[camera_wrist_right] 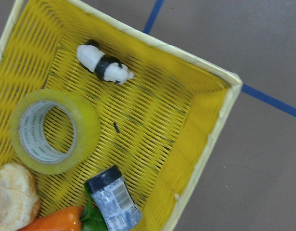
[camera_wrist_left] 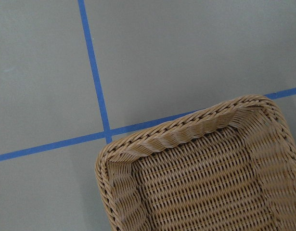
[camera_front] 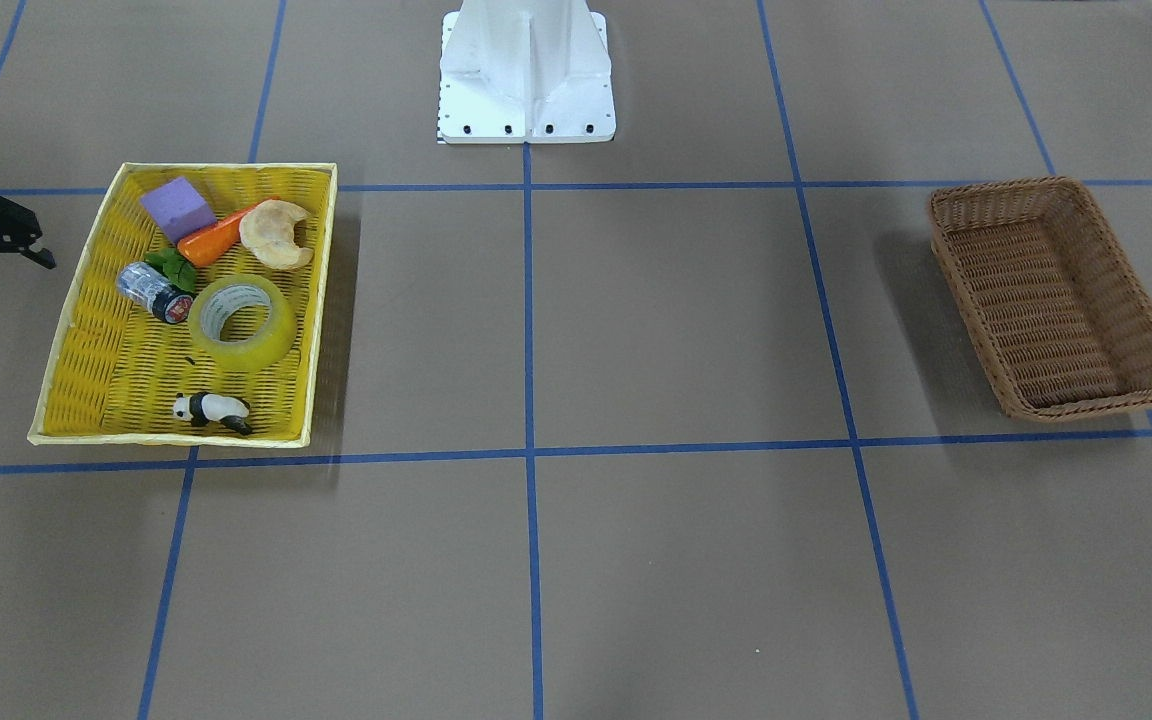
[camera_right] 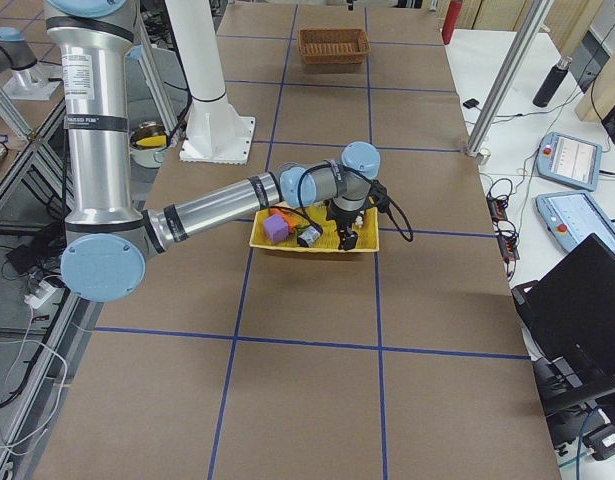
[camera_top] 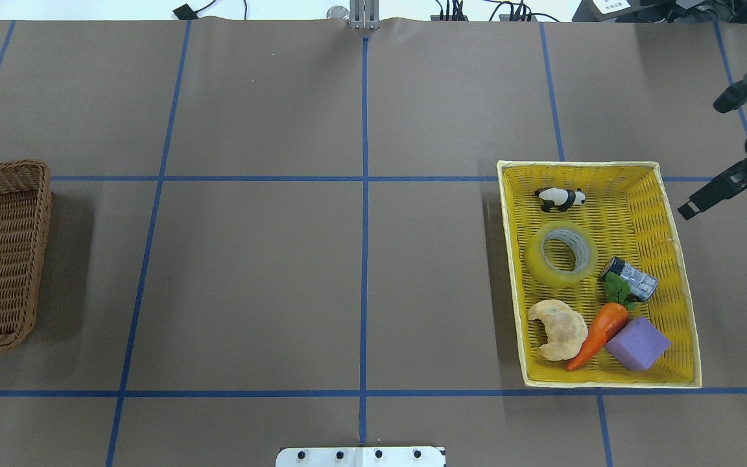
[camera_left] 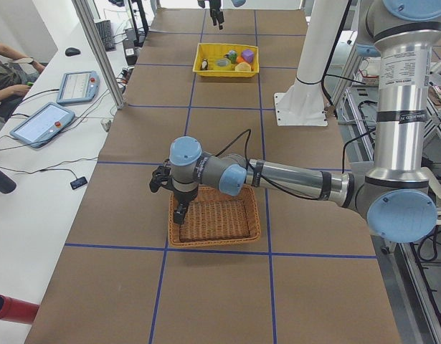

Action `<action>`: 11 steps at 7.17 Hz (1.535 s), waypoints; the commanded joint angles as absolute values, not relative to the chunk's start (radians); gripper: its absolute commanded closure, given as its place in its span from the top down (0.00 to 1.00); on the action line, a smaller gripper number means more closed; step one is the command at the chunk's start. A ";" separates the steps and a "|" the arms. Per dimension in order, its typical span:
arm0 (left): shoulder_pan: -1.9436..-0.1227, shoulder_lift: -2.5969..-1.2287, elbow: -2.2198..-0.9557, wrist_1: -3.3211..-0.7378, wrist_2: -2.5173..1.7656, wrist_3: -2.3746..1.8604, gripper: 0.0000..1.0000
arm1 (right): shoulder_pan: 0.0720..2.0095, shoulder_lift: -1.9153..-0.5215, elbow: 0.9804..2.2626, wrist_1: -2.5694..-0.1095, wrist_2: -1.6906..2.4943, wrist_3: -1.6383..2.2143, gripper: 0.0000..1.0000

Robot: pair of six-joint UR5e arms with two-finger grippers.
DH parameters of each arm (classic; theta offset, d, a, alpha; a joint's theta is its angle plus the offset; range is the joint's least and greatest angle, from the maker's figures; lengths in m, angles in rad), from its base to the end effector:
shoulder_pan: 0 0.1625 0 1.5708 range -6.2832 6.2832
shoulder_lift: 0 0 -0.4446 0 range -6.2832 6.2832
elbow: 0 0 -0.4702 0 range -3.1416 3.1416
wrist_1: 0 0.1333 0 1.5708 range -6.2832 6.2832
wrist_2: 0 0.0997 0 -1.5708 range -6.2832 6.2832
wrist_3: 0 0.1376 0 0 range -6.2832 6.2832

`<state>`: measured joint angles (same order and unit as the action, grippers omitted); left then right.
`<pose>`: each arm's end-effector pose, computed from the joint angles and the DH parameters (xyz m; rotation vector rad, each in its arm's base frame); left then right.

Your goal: Move tape to another basket

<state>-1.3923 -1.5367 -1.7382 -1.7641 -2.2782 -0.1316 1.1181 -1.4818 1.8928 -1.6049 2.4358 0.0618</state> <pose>0.0596 -0.5774 0.6114 0.2009 0.7413 0.1601 -0.2350 -0.5486 0.4638 0.1254 -0.9267 -0.5253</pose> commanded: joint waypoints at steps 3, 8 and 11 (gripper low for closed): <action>-1.381 -1.539 -1.698 -1.781 -2.273 -0.130 0.98 | 0.925 -1.318 1.798 -1.589 2.342 0.144 1.00; -1.381 -1.537 -1.681 -1.789 -2.273 -0.130 0.98 | 0.861 -1.302 1.701 -1.589 2.319 0.144 0.97; -1.381 -1.537 -1.681 -1.816 -2.273 -0.132 0.98 | 0.844 -1.282 1.664 -1.589 2.319 0.144 0.58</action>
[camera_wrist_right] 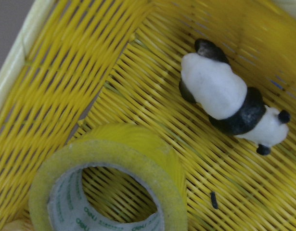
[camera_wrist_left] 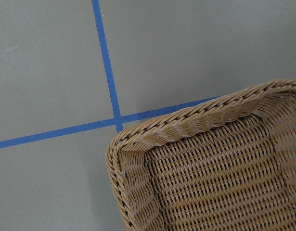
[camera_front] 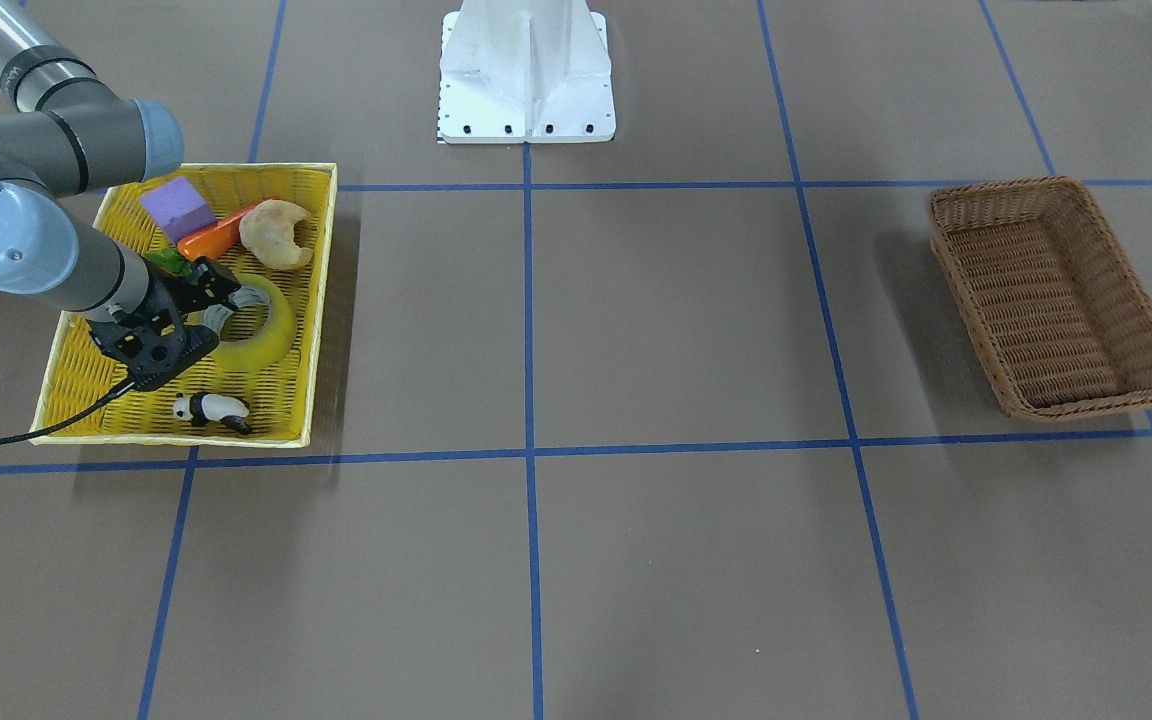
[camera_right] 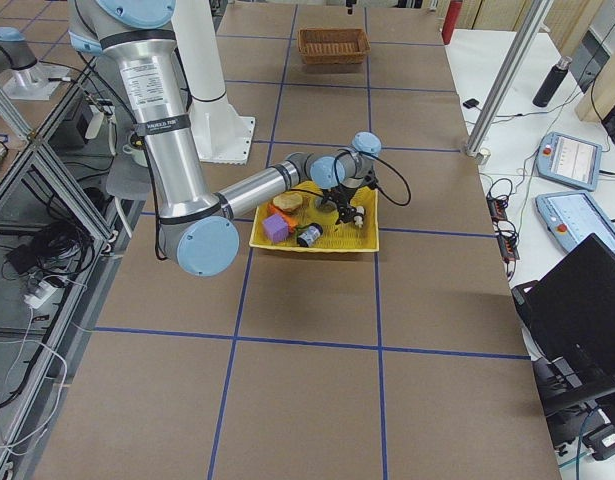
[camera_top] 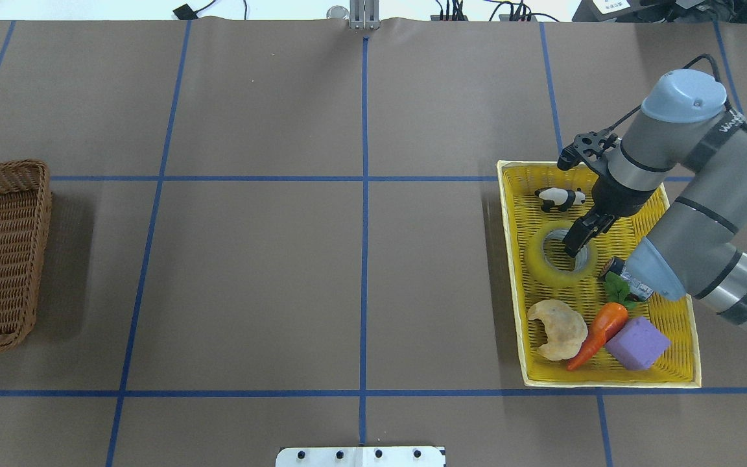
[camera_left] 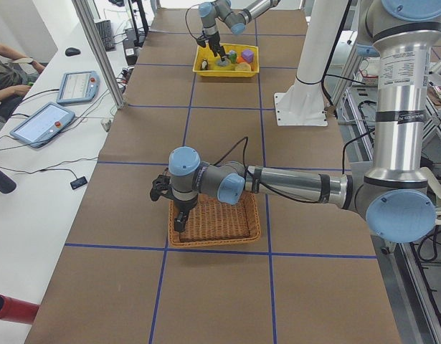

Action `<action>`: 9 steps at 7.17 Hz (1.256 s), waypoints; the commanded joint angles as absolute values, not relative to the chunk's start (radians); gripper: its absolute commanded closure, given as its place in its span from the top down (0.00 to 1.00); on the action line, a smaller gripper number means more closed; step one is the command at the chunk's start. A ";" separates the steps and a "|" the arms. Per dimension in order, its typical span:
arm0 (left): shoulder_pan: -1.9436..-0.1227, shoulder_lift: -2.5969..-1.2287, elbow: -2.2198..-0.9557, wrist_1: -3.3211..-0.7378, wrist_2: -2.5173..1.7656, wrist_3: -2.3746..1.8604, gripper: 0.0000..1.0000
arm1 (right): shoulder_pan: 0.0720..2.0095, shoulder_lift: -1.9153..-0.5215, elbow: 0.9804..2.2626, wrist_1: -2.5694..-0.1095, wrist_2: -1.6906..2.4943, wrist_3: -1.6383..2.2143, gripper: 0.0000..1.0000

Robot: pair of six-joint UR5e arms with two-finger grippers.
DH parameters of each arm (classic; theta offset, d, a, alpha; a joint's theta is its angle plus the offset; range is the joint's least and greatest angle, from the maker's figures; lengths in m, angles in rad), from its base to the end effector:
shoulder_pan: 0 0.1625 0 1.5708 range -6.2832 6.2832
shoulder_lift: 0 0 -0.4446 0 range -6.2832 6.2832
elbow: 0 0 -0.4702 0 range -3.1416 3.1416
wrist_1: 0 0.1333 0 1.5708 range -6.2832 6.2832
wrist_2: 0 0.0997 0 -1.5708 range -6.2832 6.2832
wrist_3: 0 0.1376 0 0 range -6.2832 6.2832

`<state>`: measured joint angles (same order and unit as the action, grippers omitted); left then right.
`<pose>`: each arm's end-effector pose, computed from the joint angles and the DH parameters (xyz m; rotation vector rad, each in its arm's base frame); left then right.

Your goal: Move tape to another basket

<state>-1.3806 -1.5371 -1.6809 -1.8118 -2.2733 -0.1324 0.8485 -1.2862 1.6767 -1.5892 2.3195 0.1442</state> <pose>0.0663 -0.5793 0.6396 0.1885 0.7368 0.1665 -0.4259 -0.5433 0.4679 0.0113 -0.8370 -0.6839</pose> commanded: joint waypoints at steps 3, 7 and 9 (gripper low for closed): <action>-1.379 -1.537 -1.678 -1.816 -2.275 -0.133 0.98 | 0.845 -1.282 1.666 -1.589 2.319 0.144 0.00; -1.379 -1.536 -1.678 -1.819 -2.275 -0.135 0.98 | 0.958 -1.281 1.713 -1.591 2.411 0.146 0.00; -1.379 -1.536 -1.687 -1.819 -2.279 -0.138 0.98 | 0.994 -1.257 1.704 -1.592 2.556 0.153 0.00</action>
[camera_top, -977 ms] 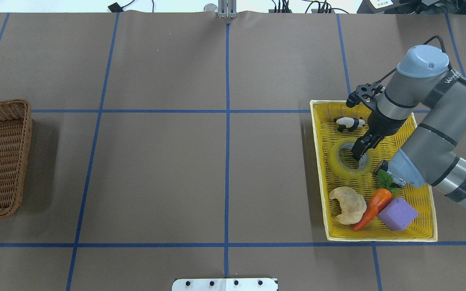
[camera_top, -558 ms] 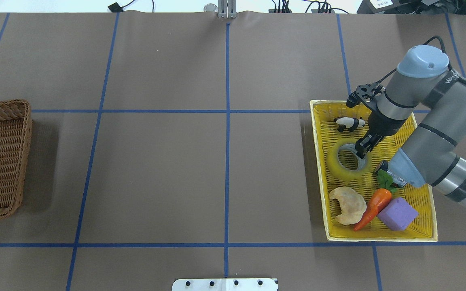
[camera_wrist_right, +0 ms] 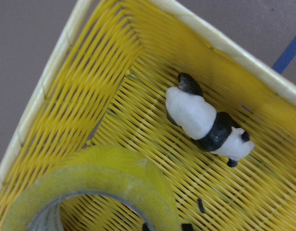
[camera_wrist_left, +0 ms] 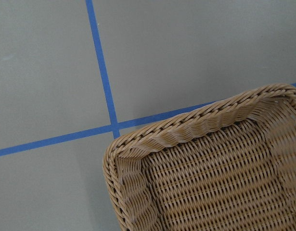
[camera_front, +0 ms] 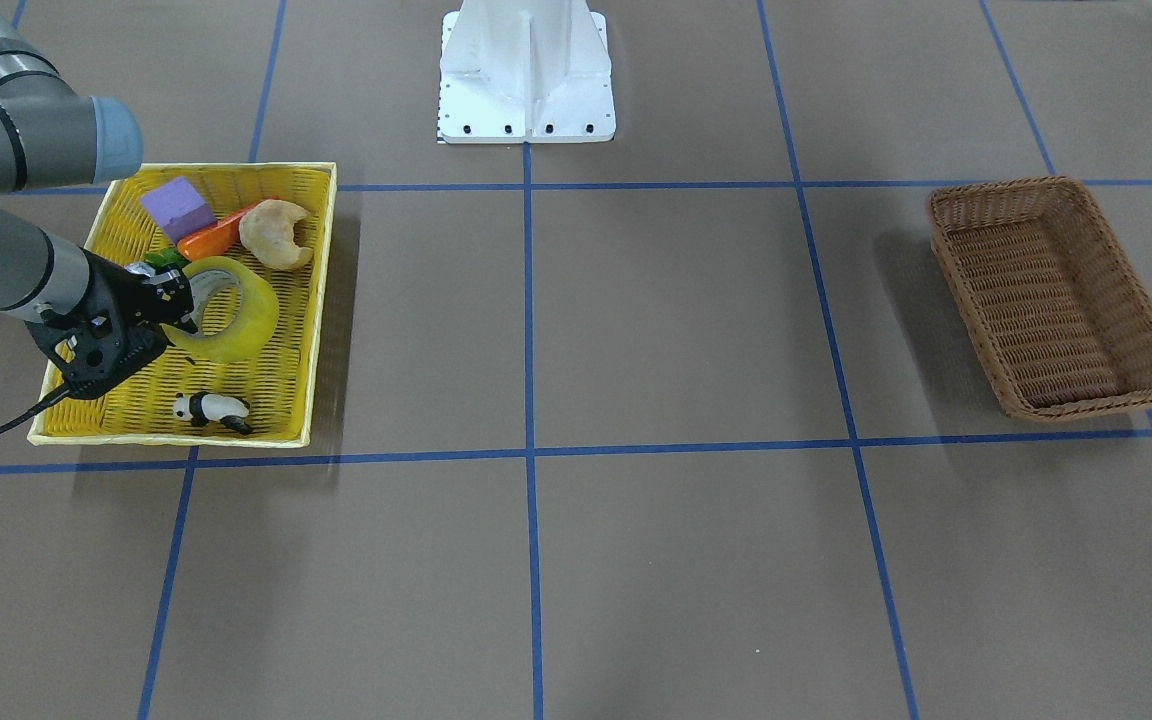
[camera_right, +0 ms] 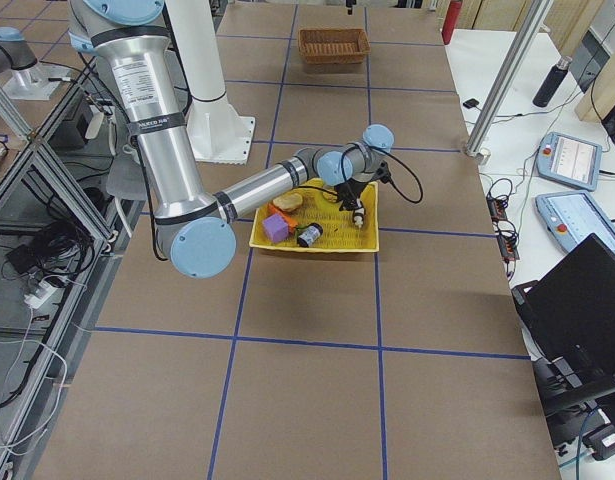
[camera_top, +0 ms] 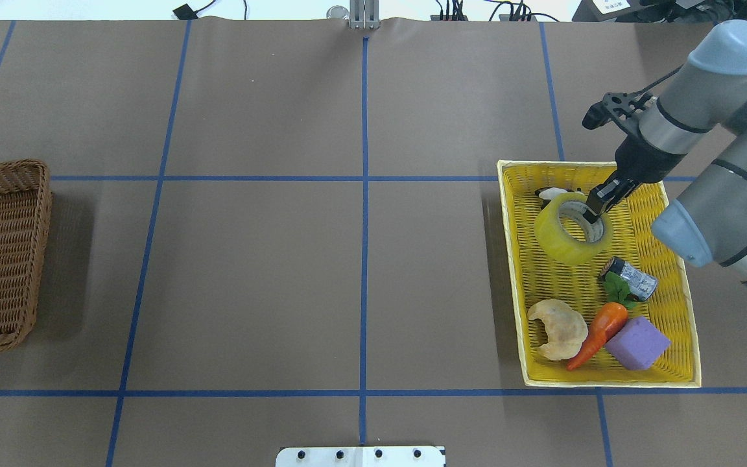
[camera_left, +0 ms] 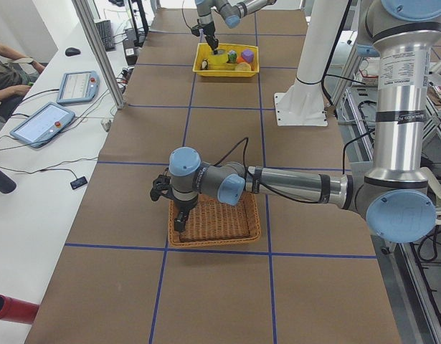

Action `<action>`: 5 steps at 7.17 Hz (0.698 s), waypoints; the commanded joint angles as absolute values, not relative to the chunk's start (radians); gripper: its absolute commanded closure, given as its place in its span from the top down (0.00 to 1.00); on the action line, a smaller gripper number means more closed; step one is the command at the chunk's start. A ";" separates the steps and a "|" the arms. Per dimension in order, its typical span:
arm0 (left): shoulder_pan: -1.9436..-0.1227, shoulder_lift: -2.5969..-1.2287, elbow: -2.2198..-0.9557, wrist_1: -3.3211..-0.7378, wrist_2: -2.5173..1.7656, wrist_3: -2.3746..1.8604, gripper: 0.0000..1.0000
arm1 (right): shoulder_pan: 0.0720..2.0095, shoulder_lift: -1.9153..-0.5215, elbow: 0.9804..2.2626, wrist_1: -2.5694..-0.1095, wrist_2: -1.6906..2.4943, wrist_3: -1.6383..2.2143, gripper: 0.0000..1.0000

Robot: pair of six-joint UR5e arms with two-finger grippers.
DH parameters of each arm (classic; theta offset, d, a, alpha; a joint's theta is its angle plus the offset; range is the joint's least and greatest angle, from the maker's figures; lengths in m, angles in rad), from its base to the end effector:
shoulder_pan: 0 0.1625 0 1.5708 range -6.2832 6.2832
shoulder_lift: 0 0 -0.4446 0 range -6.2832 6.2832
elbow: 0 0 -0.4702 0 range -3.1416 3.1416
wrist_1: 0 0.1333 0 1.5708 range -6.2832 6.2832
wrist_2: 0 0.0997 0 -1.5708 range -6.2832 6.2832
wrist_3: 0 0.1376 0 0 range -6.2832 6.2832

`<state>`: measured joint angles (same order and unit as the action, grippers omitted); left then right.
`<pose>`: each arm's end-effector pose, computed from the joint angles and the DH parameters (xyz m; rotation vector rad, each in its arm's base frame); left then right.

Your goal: Move tape to another basket

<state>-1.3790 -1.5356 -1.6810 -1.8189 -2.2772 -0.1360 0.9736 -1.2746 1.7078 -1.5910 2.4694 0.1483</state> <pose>0.0676 -0.5787 0.6392 0.1913 0.7417 0.1672 -0.3624 -0.5786 0.4288 0.0363 -0.9793 -0.5984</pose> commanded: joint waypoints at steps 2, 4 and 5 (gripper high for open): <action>-1.379 -1.537 -1.690 -1.827 -2.284 -0.138 0.98 | 0.996 -1.223 1.700 -1.591 2.726 0.156 0.00; -1.379 -1.537 -1.678 -1.862 -2.335 -0.138 0.98 | 0.994 -1.207 1.697 -1.591 2.964 0.155 0.00; -1.379 -1.539 -1.678 -1.867 -2.338 -0.138 0.98 | 0.980 -1.180 1.694 -1.591 3.018 0.153 0.00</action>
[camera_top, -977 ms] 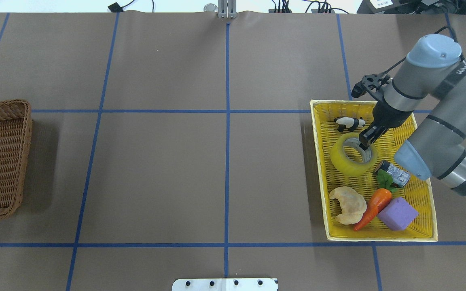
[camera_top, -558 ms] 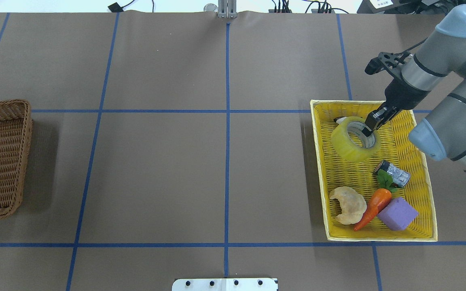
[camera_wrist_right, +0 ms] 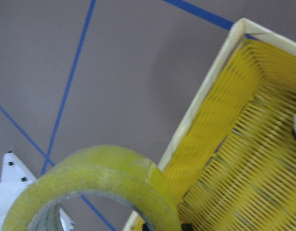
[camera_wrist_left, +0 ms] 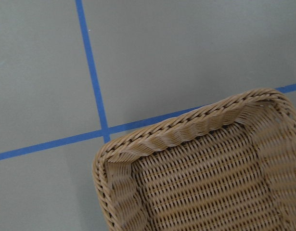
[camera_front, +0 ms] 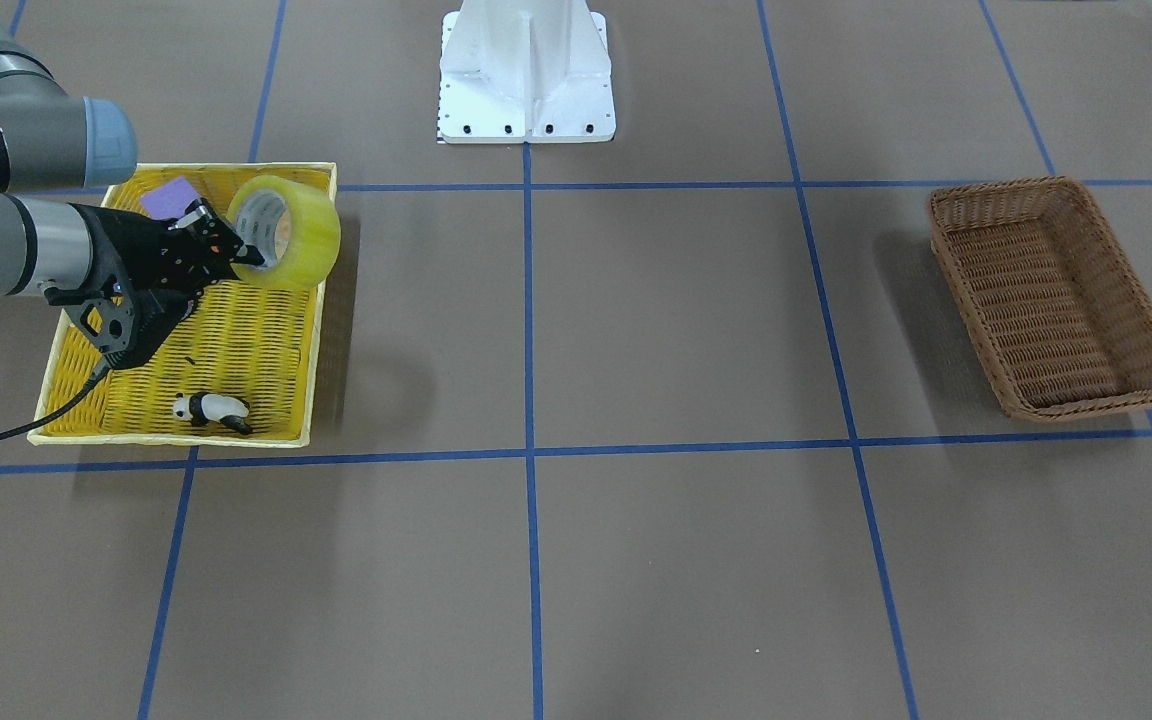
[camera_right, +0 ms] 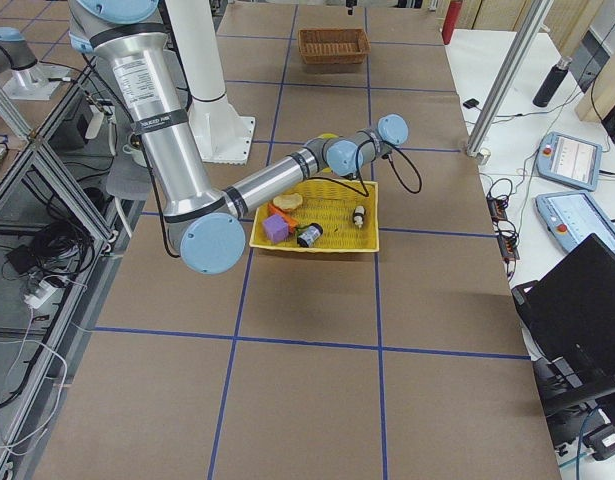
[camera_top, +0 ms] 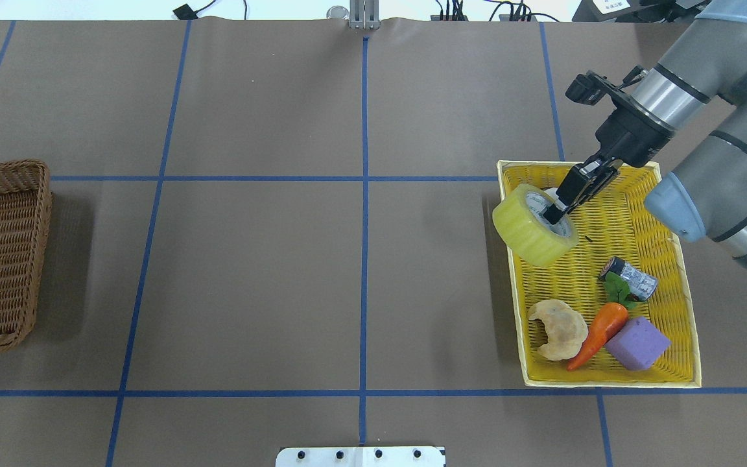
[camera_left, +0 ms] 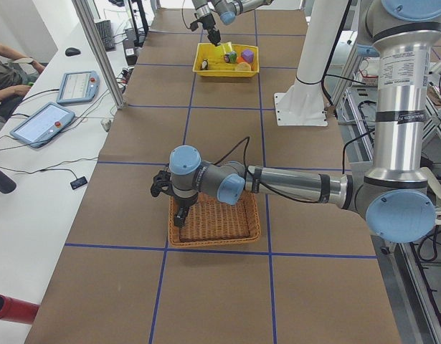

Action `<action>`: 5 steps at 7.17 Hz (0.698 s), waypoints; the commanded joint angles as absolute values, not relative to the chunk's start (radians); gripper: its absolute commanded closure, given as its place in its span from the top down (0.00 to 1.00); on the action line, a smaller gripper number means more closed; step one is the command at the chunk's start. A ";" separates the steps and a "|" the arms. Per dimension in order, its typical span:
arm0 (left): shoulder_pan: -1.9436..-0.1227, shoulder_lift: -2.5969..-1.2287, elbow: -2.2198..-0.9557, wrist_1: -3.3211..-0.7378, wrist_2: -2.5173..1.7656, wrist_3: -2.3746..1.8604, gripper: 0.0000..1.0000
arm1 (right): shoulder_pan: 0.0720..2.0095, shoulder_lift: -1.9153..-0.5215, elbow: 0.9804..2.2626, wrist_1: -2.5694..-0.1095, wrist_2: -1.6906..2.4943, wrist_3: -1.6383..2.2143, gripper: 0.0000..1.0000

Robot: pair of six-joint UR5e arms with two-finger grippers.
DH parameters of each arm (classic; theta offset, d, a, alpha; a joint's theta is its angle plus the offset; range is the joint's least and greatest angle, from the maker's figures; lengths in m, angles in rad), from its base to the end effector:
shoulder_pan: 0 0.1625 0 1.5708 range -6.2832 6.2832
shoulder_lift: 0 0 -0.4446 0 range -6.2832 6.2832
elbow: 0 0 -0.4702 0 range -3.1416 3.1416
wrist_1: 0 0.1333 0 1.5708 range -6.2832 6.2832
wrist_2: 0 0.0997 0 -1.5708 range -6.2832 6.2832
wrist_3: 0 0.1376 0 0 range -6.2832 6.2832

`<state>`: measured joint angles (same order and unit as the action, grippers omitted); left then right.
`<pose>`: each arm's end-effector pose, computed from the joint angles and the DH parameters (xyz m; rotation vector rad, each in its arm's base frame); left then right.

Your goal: Move tape to another basket

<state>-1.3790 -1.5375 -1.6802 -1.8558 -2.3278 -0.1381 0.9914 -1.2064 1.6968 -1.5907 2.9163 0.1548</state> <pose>0.0730 -0.5794 0.6294 0.2162 0.7954 0.1873 -0.3708 -0.5653 0.3387 -0.1049 -1.3987 -0.6699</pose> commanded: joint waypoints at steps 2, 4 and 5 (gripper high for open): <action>-1.379 -1.537 -1.680 -1.907 -2.338 -0.143 0.98 | 0.960 -1.144 1.694 -1.592 3.033 0.155 0.00; -1.379 -1.539 -1.686 -1.908 -2.338 -0.144 0.98 | 0.959 -1.126 1.696 -1.591 2.993 0.164 0.00; -1.379 -1.539 -1.687 -1.910 -2.338 -0.143 0.98 | 0.939 -1.103 1.716 -1.589 2.880 0.164 0.00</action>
